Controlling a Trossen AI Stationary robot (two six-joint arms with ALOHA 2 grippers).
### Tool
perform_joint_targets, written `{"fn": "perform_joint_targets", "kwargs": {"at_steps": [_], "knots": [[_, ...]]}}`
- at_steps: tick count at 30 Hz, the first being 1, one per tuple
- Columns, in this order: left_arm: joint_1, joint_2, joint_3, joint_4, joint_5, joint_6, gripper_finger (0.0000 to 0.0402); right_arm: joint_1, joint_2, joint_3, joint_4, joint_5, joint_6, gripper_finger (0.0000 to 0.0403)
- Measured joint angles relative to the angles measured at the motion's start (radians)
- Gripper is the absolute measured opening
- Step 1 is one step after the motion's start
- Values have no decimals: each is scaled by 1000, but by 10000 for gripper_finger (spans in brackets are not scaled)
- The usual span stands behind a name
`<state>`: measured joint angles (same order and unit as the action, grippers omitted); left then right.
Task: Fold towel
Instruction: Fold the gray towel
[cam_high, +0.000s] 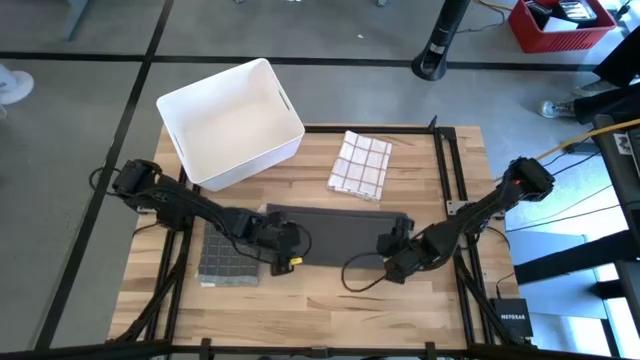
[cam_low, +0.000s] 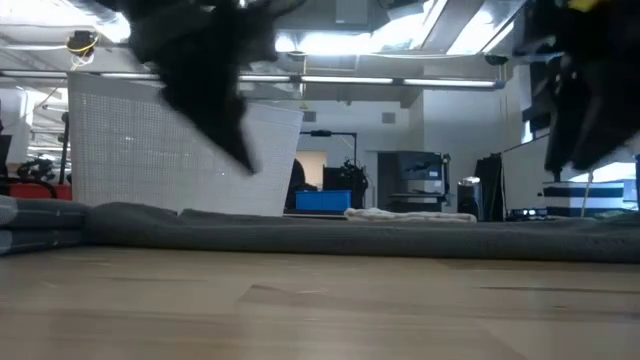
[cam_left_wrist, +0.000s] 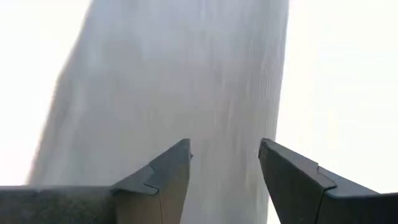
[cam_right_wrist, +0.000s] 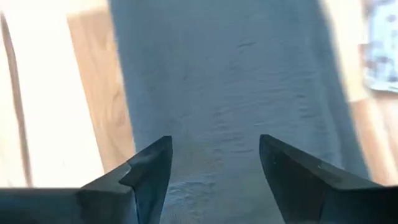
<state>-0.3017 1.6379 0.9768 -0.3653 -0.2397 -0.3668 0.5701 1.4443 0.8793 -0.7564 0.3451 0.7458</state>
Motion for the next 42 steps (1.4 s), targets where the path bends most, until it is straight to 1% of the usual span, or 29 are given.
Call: {"fn": "perform_joint_targets", "kwargs": {"at_steps": [3, 5, 7, 10, 14, 16, 18, 21, 27, 28, 30, 35, 39, 42], "knots": [[15, 9, 3, 199, -29, 95, 184, 0, -91, 4, -63, 29, 110, 244], [32, 37, 6, 358, -17, 155, 184, 0, -154, -15, -104, 61, 209, 244], [51, 79, 7, 466, 11, 209, 184, 0, -213, -52, -141, 72, 317, 244], [76, 158, 4, 587, 17, 249, 184, -1, -299, -119, -155, 65, 483, 244], [96, 242, 5, 708, 16, 270, 184, 0, -378, -216, -160, -11, 676, 244], [97, 275, 4, 718, 17, 283, 184, -1, -402, -265, -147, -27, 776, 244], [97, 304, 5, 739, 17, 301, 184, -1, -412, -315, -104, -60, 838, 244], [97, 343, 6, 774, 17, 304, 184, -1, -412, -392, -23, -97, 873, 244], [99, 386, 6, 785, 19, 304, 184, -1, -414, -534, 252, -124, 909, 244], [99, 386, 6, 783, 20, 305, 184, -1, -417, -561, 314, -116, 916, 244], [99, 387, 6, 782, 20, 305, 184, 0, -417, -591, 380, -82, 938, 244], [100, 386, 6, 795, 20, 315, 184, 0, -418, -648, 488, -26, 956, 243], [100, 386, 6, 801, 20, 317, 184, 0, -415, -662, 523, 26, 956, 240], [100, 386, 6, 812, 20, 317, 184, 0, -412, -666, 533, 68, 946, 215]]}}
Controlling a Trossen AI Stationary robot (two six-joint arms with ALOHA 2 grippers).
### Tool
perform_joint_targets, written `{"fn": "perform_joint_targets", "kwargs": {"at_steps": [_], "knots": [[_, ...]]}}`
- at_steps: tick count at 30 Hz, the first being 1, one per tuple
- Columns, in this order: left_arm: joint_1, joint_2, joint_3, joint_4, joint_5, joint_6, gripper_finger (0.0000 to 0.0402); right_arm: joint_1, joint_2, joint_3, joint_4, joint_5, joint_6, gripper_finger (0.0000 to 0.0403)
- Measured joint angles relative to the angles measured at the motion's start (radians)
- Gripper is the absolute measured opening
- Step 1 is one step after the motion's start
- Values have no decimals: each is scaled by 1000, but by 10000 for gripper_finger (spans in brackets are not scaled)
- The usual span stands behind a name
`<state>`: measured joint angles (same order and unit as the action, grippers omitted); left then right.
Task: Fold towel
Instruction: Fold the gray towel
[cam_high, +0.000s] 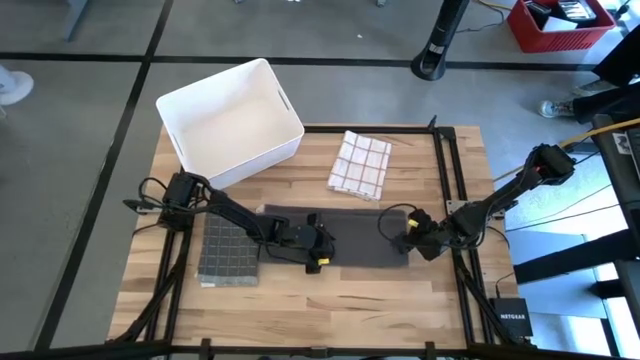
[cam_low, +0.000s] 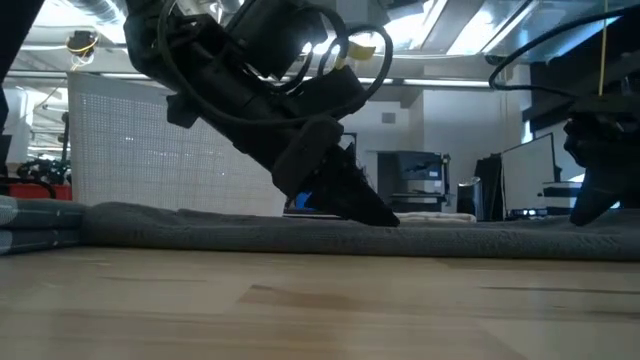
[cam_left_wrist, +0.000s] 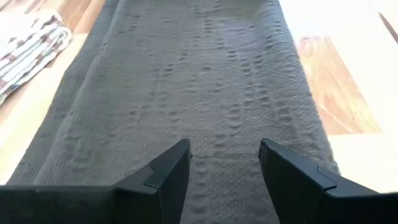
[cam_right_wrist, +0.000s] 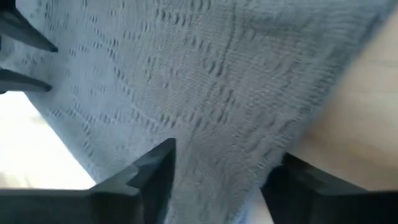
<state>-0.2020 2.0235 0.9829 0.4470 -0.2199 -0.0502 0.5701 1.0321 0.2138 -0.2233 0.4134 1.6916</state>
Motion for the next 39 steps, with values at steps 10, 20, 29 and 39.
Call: {"fn": "perform_joint_targets", "kwargs": {"at_steps": [10, 20, 29, 39], "knots": [[21, 6, 45, 35, 0, -14, 184, -1, 34, -4, -12, 97, -85, 16], [72, 173, 354, -53, 19, 37, 184, -2, 35, -4, 16, 150, -105, 11], [114, 333, 467, -56, 26, 40, 184, -2, 33, 9, 47, 169, -111, 16], [117, 348, 466, -34, 30, 33, 184, -2, 37, 114, 192, 289, -255, 20]]}}
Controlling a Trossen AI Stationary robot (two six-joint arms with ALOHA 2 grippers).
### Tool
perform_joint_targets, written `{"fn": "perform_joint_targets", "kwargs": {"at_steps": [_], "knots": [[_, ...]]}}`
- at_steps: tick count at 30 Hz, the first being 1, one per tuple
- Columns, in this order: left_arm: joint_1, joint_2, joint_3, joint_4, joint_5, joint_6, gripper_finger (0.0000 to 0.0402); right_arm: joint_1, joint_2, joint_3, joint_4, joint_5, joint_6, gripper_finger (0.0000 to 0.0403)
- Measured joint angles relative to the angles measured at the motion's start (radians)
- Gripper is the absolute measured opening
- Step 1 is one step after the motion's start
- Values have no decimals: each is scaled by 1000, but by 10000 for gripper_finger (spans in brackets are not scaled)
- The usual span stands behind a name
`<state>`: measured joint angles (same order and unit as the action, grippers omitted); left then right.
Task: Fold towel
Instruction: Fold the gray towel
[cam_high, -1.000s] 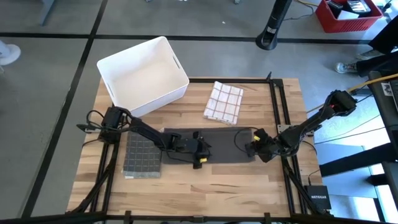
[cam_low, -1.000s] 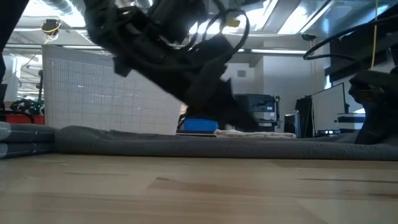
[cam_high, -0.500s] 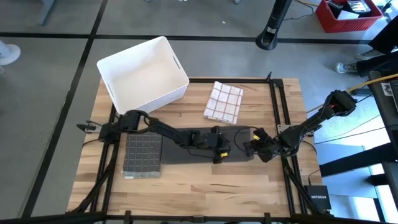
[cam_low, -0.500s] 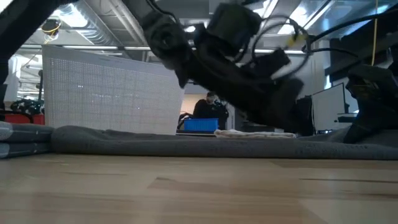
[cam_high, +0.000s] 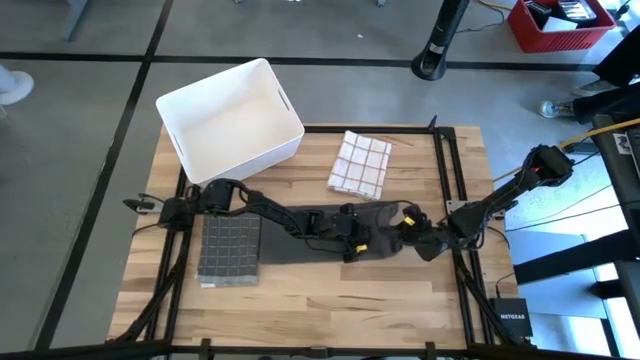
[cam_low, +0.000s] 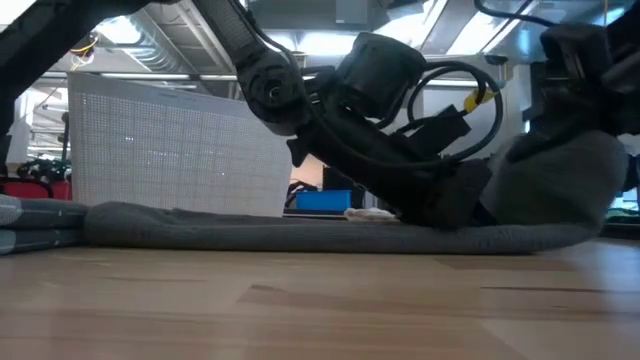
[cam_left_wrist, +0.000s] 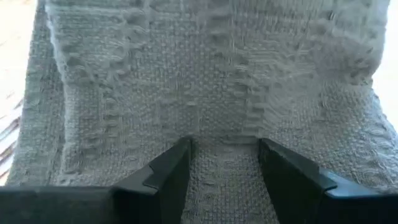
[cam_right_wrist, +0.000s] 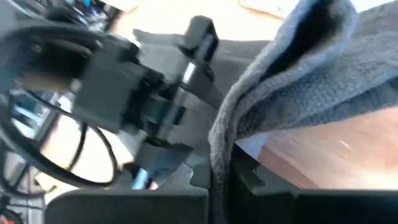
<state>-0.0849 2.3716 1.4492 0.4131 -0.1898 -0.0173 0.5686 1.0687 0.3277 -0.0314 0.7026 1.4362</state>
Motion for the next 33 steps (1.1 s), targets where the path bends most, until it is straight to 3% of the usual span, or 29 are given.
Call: {"fn": "perform_joint_targets", "kwargs": {"at_steps": [8, 11, 14, 18, 20, 25, 33], "knots": [[-14, -80, -4, -85, 0, 79, 184, 0, 59, 2, 81, 52, -5, 17], [-22, -188, 1, -227, 0, 100, 184, 0, 65, 2, 85, 57, -10, 20], [-31, -264, 2, -471, 0, 75, 184, 0, 65, 2, 89, 57, -29, 17], [-42, -276, -45, -679, -6, 13, 184, 0, 65, 2, 89, 60, -31, 18], [-42, -270, -88, -655, -10, -35, 184, 0, 65, 2, 93, 72, -30, 20], [-42, -241, -178, -403, -16, -106, 184, 0, 81, 2, 186, 108, -36, 16], [-39, -190, -200, -151, -12, -53, 184, -50, 182, 2, 491, 110, -131, 21]]}}
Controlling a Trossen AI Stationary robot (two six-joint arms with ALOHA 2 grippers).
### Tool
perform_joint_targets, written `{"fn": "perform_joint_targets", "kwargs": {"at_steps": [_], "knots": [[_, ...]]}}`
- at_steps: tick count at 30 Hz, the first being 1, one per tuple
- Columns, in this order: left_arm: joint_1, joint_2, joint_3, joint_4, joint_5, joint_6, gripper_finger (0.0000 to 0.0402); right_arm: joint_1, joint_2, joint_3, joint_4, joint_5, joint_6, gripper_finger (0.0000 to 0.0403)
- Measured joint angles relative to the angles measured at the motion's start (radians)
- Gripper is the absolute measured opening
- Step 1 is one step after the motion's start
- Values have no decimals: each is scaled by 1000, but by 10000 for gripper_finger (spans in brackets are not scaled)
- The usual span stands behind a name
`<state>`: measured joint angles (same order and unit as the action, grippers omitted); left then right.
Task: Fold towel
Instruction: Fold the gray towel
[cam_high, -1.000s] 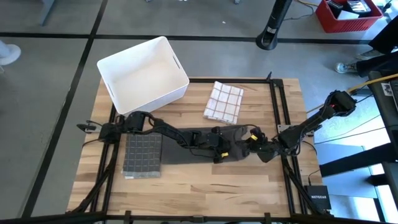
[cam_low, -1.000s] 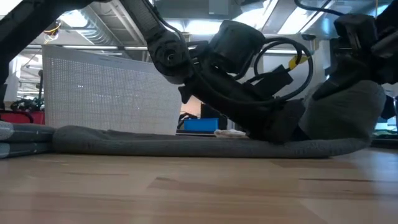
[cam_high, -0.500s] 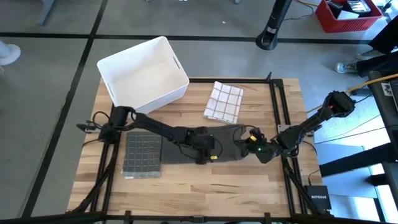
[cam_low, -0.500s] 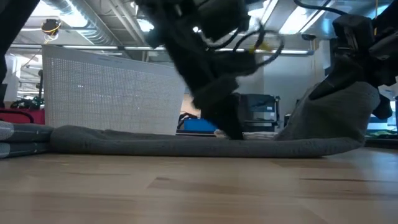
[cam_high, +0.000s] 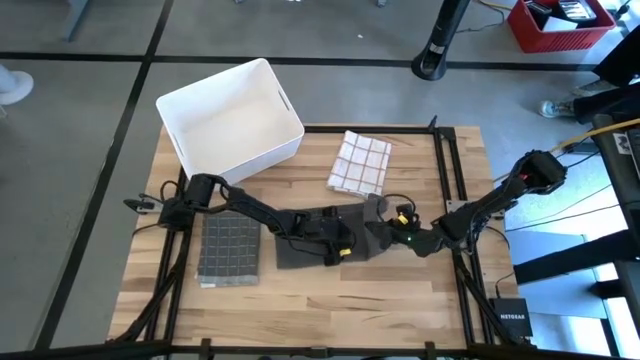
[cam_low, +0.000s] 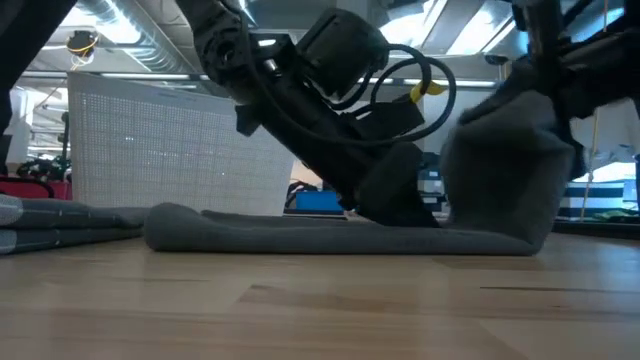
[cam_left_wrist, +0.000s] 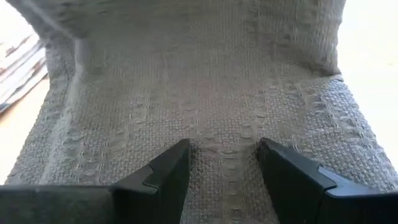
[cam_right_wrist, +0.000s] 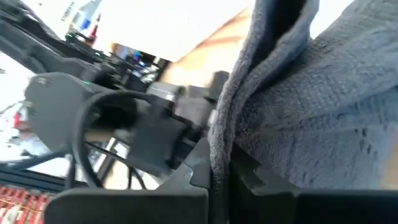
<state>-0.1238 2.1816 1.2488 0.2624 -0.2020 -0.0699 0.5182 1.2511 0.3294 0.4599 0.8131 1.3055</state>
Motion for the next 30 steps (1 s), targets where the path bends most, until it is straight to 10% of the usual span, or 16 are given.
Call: {"fn": "perform_joint_targets", "kwargs": {"at_steps": [12, 22, 30], "knots": [[-6, -116, -2, -43, 0, 26, 184, -69, 127, 0, 299, -39, -172, 23], [-96, -260, -25, -603, -66, -152, 184, -67, 127, 0, 295, -64, -212, 23], [-125, -187, -187, -209, -114, -224, 184, -70, 159, 73, 293, -66, -233, 23]]}}
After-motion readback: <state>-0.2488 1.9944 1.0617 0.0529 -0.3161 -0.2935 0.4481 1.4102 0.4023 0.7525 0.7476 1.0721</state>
